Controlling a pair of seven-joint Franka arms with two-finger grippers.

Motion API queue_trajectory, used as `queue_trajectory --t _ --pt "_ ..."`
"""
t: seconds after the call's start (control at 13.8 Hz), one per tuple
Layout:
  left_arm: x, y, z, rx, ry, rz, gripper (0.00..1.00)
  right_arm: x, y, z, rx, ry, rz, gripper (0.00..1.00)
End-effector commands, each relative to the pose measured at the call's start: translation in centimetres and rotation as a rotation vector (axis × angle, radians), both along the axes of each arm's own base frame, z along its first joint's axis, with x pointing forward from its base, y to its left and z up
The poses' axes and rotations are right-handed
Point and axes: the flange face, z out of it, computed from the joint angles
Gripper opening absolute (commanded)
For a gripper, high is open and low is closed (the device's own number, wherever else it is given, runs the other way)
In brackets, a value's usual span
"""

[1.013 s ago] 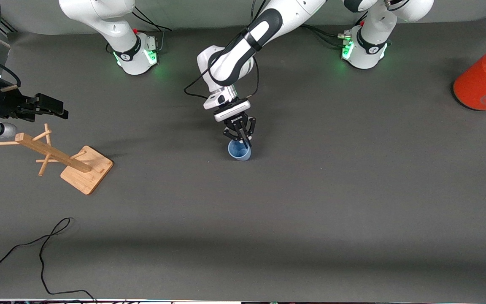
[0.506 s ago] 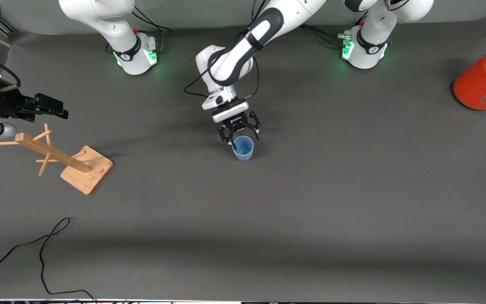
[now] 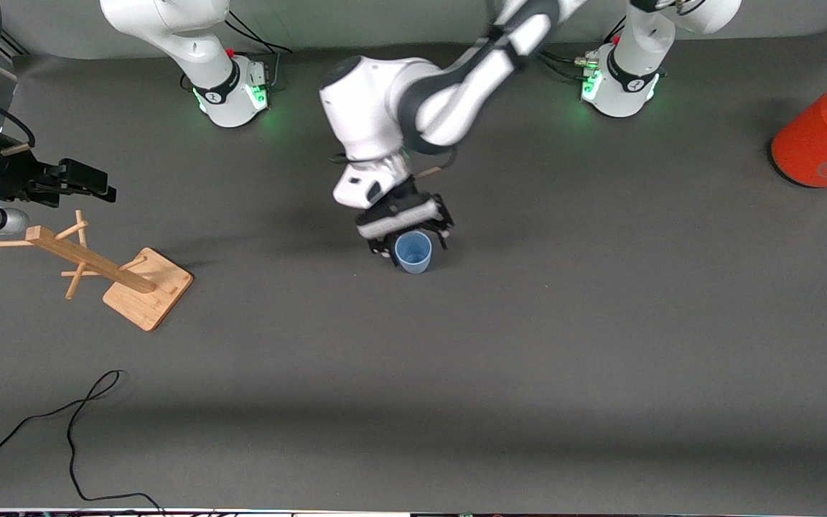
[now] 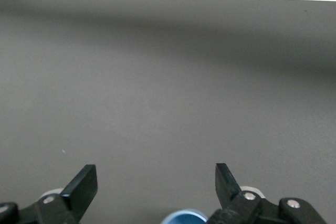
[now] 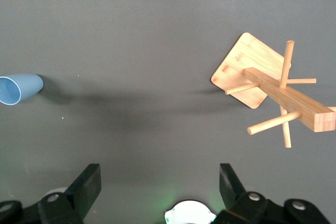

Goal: Rotate and upright cup with both arms

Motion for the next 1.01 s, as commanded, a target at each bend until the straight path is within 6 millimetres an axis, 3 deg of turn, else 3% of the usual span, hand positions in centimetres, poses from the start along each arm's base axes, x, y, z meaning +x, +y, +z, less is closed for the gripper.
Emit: queue_trajectory --t 0.0,0.22,0.43,0.65,0.94 --pt "5.0 7.5 6.0 -0.052 0.119 -0.089 1.0 -0.2 0.2 0.7 0.017 -0.003 0.014 1.0" --pt "9.4 17.9 10.7 -0.048 0.246 -0.225 1.0 -0.2 0.2 0.7 0.017 -0.003 0.014 1.0" --pt "11.8 28.4 13.7 -0.014 0.362 -0.376 1.0 -0.2 0.2 0.8 0.017 -0.003 0.014 1.0" --pt "12.0 37.8 14.8 -0.036 0.443 -0.431 1.0 -0.2 0.2 0.8 0.017 -0.003 0.014 1.0" --pt "8.6 45.0 14.5 -0.043 0.46 -0.358 1.0 -0.3 0.2 0.9 0.017 -0.007 0.016 1.0"
